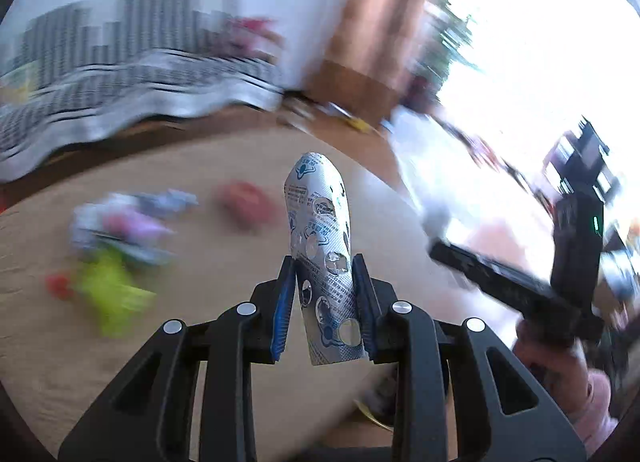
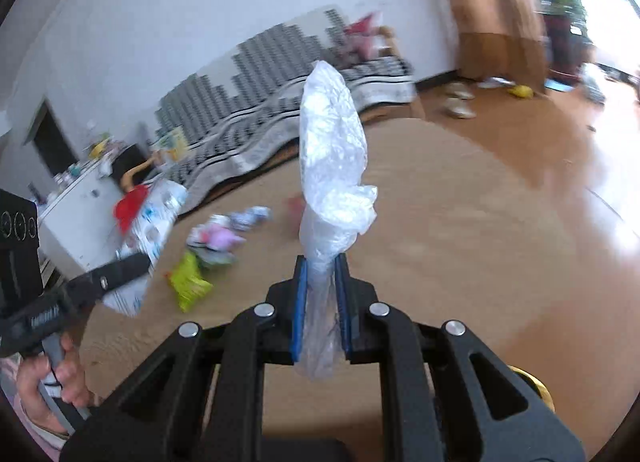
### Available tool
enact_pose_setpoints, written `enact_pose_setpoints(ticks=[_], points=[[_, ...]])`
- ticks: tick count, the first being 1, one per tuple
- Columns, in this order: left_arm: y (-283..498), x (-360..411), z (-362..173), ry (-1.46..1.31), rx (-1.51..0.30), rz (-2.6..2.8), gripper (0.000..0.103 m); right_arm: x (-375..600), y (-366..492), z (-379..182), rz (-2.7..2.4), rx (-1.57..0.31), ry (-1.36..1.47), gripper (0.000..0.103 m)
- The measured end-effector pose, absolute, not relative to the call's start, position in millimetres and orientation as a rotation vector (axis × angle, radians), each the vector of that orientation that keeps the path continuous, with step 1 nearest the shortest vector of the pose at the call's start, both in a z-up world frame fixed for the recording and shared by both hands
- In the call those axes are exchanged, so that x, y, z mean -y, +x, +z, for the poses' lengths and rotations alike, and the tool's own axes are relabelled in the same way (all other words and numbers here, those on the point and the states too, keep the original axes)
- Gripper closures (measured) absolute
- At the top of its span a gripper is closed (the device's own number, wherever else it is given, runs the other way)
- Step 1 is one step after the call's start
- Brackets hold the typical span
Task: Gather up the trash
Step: 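Carry the silver wrapper and plastic bag to the black bin and open both tools, then grasp the red ribbon with left tool while right tool grasps the red cigarette box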
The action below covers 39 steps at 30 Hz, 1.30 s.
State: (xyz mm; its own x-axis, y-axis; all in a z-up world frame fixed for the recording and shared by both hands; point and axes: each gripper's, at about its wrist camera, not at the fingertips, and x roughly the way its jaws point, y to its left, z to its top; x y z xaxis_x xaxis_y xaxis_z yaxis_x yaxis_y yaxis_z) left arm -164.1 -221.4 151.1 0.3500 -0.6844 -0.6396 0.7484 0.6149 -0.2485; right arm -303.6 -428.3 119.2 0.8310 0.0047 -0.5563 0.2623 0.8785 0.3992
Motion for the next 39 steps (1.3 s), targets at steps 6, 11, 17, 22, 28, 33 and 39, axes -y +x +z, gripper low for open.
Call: enact_pose_setpoints(ticks=[6,11,17,22,28,33,39], points=[[-278,337,84,0.285,-0.970,-1.185,0.074,493,-421,57,-0.310,-0.669,0.593,0.089],[-305,375,0,0.417,-1.109,-1.155,0.075,510,-477,-66,-0.339,-0.834,0.854,0.089],[-297,388,-32,0.465,-1.207,-1.085,0.075,520,-503,-124,-0.317,-0.913,0.986,0.089],[-300,394,-36,0.498,-1.195,-1.062,0.075,522,-501,-119,-0.299,-0.908,0.968,0.089],[-300,390,-33,0.508,-1.181,-1.060,0.075,527,-498,-122,-0.278,-0.903,0.975,0.089],[-310,390,-32,0.540,-1.179,-1.056,0.019,532,-494,-120,-0.289,-0.894,1.090,0.009],[-300,373,-1,0.402,-1.100,-1.087,0.012,547,-510,-102,-0.431,-0.816,1.098,0.006]])
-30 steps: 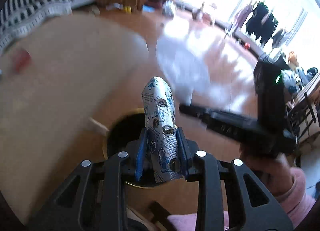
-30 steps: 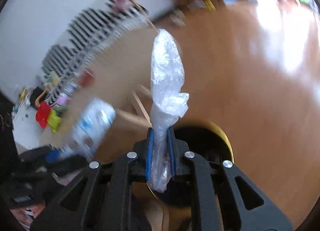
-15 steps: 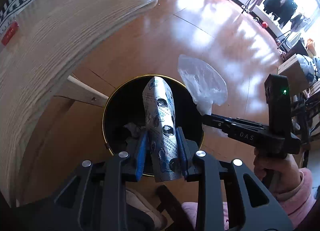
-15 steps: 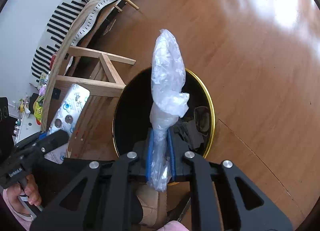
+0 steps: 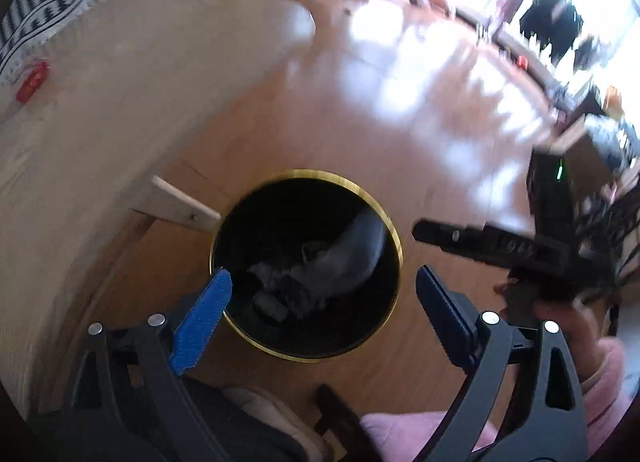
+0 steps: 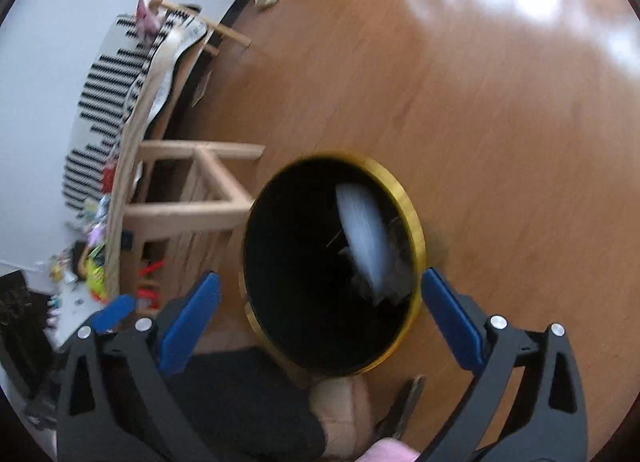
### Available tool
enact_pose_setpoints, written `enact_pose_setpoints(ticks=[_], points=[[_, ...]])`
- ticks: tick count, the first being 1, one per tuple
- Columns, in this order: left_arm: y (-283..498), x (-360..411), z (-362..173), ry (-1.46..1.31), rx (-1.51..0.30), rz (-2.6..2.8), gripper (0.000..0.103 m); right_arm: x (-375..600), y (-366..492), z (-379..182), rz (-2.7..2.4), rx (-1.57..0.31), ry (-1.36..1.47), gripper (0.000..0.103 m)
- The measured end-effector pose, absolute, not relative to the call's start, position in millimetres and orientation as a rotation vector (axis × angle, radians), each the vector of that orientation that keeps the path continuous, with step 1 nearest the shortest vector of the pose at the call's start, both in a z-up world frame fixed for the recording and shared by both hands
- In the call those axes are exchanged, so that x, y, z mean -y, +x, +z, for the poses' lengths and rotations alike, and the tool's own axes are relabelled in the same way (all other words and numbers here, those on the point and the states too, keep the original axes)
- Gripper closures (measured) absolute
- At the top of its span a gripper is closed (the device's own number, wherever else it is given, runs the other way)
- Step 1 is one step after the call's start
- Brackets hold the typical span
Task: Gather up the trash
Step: 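Grasp the red ribbon with left tool while right tool grasps the red cigarette box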
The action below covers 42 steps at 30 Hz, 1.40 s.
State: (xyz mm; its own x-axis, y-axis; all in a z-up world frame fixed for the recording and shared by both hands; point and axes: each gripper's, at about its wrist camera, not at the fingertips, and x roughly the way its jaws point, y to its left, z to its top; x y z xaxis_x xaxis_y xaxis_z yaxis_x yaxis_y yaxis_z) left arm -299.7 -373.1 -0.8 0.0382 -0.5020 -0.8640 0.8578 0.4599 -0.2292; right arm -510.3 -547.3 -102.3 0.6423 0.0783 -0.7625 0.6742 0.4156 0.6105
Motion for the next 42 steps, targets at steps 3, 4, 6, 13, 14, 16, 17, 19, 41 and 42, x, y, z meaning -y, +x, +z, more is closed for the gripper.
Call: enact_pose_setpoints(ticks=[3,4,6,13,14,16,17,19,41,42], points=[[-275,343,45,0.267,-0.986,-1.045,0.012,544,-512,-87,-0.543,-0.814,0.961,0.006],[-261,326,67,0.230,-0.928,-1.010,0.009,544,-509,-81,-0.585,-0.821,0.896,0.006],[-237,295,97,0.189,-0.843,-0.932,0.006,539,-500,-69,-0.635,-0.824,0.772,0.006],[-131,146,108,0.172,-0.789,-0.481,0.006,506,-418,-14,-0.513,-0.797,0.523,0.006],[-115,124,103,0.159,-0.812,-0.425,0.006,498,-399,-2,-0.485,-0.788,0.490,0.006],[-86,83,93,0.120,-0.847,-0.334,0.006,481,-359,28,-0.412,-0.752,0.418,0.006],[-73,68,87,0.111,-0.863,-0.300,0.006,476,-343,41,-0.385,-0.737,0.393,0.006],[-49,40,72,0.078,-0.905,-0.232,0.006,458,-300,69,-0.304,-0.716,0.321,0.006],[77,29,3,0.137,-0.976,-0.244,0.006,370,27,8,-0.106,-1.004,0.058,0.005],[78,28,3,0.139,-0.972,-0.249,0.006,369,26,7,-0.097,-0.985,0.043,0.005]])
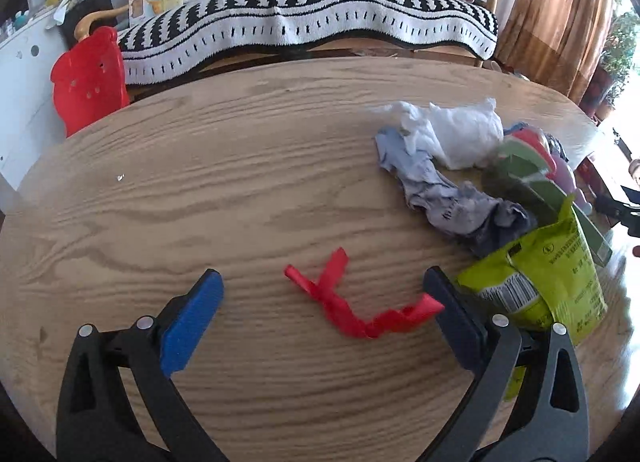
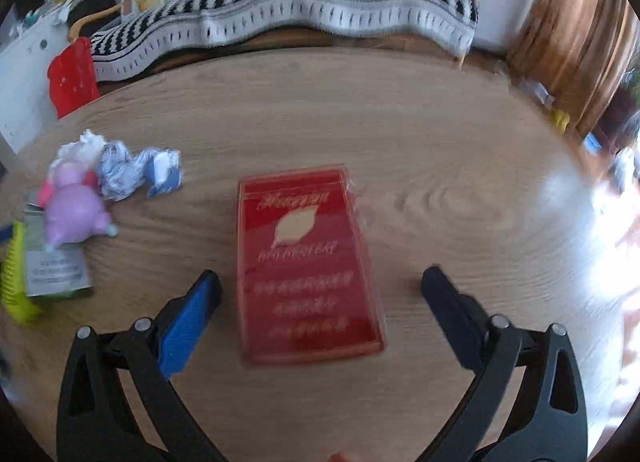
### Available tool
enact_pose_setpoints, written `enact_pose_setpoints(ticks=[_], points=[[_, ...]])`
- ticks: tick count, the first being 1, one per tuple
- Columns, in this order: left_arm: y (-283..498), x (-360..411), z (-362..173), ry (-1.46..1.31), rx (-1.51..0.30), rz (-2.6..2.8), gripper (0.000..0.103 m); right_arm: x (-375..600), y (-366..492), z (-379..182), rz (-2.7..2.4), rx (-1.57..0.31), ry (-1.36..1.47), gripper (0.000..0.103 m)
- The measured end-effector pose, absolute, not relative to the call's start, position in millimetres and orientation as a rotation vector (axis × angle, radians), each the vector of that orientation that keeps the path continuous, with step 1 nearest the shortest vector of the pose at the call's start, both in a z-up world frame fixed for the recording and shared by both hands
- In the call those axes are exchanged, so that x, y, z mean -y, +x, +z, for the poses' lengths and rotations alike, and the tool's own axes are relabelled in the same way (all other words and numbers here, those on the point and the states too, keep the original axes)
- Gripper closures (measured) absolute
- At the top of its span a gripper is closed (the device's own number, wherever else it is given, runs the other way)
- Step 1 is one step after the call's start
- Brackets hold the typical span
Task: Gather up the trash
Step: 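Grasp the red ribbon with left tool while right tool grasps the red cigarette box, then carry the red ribbon and cigarette box to the bin and open both tools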
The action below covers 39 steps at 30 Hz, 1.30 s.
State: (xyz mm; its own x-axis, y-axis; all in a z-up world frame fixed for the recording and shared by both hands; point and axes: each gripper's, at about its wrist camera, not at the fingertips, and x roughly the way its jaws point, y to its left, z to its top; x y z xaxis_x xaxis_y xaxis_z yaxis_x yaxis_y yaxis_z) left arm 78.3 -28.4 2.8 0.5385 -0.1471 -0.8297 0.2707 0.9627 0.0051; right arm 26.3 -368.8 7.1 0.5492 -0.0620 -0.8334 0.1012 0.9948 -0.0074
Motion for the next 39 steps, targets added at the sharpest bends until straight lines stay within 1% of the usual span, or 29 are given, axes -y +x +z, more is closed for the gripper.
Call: enact_pose_setpoints(ticks=[4,19,23,24,25,26,27,29,30,34,39], points=[[79,28,2,0.150,-0.961,-0.276,0.006,368,26,4,-0.090,-0.945,0.050,0.005],[76,31,2,0.153,-0.948,-0.276,0.006,369,12,7,-0.107,-0.944,0.059,0.005],[75,33,3,0.171,-0.980,-0.308,0.006,369,12,7,-0.107,-0.944,0.059,0.005],[74,33,3,0.176,-0.982,-0.312,0.008,369,12,7,-0.107,-0.944,0.060,0.005],[72,32,4,0.178,-0.980,-0.322,0.015,370,12,8,-0.107,-0.944,0.060,0.011],[70,33,7,0.184,-0.970,-0.333,0.024,369,10,11,-0.098,-0.925,0.057,0.040],[69,33,10,0.187,-0.962,-0.340,0.050,366,7,15,-0.092,-0.898,0.051,0.047],[68,30,13,0.153,-0.980,-0.368,0.056,364,5,15,-0.091,-0.910,0.049,0.048],[67,29,15,0.142,-0.990,-0.379,0.065,363,4,15,-0.086,-0.909,0.047,0.048],[64,29,17,0.121,-1.010,-0.394,0.068,368,-1,22,-0.069,-0.895,0.106,0.048],[58,32,25,0.146,-0.982,-0.373,0.068,373,-13,35,-0.072,-0.873,0.138,0.048]])
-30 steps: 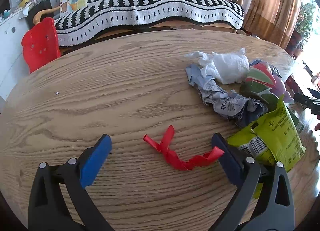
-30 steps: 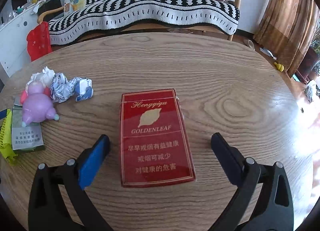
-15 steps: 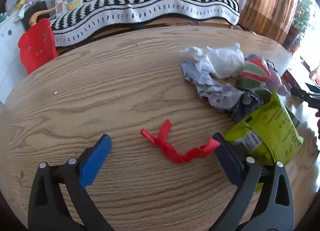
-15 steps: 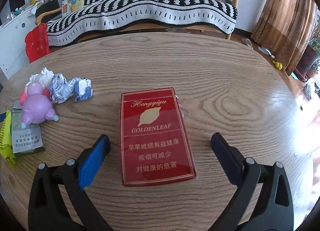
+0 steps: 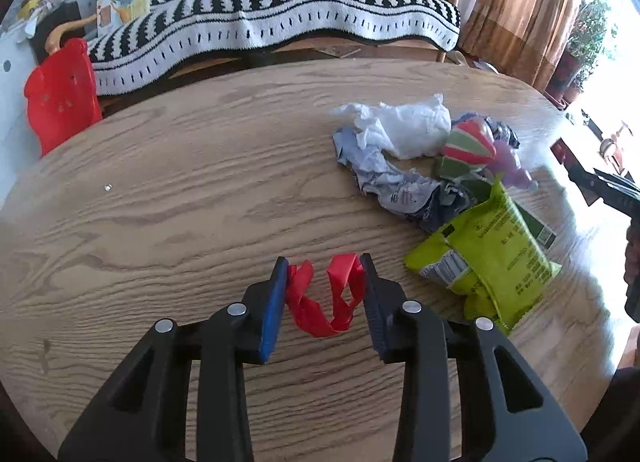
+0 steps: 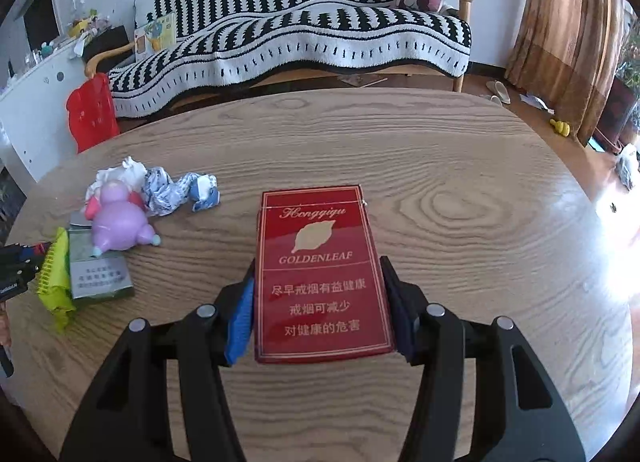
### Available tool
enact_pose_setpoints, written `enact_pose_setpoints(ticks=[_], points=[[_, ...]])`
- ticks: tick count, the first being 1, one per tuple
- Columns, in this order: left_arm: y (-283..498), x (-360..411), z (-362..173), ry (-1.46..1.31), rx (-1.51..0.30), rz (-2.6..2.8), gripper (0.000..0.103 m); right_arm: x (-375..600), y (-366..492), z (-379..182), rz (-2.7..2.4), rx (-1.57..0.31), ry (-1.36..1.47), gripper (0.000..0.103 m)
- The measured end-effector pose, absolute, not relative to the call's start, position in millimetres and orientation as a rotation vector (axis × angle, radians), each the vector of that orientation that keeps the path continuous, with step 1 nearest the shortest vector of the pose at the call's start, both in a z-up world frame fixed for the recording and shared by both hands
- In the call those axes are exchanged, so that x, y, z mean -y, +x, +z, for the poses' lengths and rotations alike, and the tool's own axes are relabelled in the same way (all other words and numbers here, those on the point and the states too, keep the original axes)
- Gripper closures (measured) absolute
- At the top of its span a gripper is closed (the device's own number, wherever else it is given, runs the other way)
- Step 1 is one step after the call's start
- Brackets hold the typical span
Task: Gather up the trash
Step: 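Carry the red ribbon and cigarette box to the bin and open both tools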
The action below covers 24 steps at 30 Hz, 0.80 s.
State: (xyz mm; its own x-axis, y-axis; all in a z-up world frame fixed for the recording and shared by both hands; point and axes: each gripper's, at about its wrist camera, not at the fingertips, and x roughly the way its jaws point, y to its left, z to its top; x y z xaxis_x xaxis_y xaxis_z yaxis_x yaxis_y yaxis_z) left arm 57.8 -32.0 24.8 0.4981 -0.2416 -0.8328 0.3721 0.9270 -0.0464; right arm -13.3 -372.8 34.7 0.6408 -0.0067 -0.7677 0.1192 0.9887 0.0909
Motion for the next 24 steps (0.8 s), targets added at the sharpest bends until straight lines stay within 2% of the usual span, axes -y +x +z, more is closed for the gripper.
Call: enact_pose_setpoints(ticks=[12,17,20,24], points=[[39,35,58,0.136,-0.879,-0.339,0.068,350,-52,58,-0.048,-0.846,0.143,0.047],[18,32,83,0.090,-0.789,-0.329,0.068,312,-84,75,-0.058,-0.789,0.034,0.047],[0,38,99,0.029,-0.737,-0.340,0.068,308,-105,92,-0.049,-0.739,0.074,0.047],[-36,74,129,-0.009,-0.678,-0.472,0.067,330,-151,123,-0.050,-0.615,0.262,0.047]])
